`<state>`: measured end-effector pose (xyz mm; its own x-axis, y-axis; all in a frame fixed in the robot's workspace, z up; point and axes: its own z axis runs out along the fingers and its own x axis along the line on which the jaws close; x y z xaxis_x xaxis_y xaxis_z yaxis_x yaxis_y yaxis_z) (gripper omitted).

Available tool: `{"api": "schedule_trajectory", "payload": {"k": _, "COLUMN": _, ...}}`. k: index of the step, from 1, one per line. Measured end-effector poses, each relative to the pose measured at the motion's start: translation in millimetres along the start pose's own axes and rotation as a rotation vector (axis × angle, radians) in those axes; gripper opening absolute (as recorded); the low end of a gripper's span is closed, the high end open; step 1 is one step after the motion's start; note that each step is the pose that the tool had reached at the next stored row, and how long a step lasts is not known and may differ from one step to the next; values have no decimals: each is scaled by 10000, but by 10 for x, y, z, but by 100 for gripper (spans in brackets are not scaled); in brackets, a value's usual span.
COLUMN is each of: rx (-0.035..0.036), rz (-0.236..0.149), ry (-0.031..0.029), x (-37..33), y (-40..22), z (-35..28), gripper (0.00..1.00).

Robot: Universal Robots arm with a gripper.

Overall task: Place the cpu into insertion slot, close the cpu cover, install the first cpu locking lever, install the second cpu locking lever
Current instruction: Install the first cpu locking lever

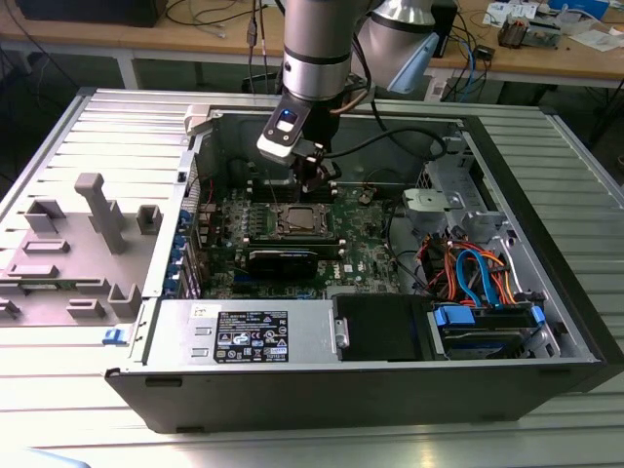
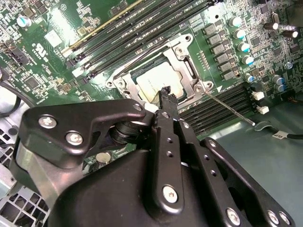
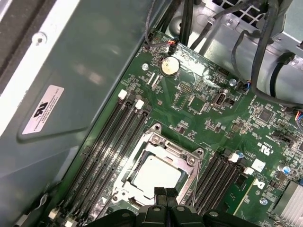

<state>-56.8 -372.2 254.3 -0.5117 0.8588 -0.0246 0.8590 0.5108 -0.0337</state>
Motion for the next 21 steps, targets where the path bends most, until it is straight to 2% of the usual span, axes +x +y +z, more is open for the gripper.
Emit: {"api": "schedule_trajectory", "payload": {"k": 21, "rx": -16, "rz": -647, "ry": -22, "x": 0, "y": 0, "z": 0, "gripper": 11}}
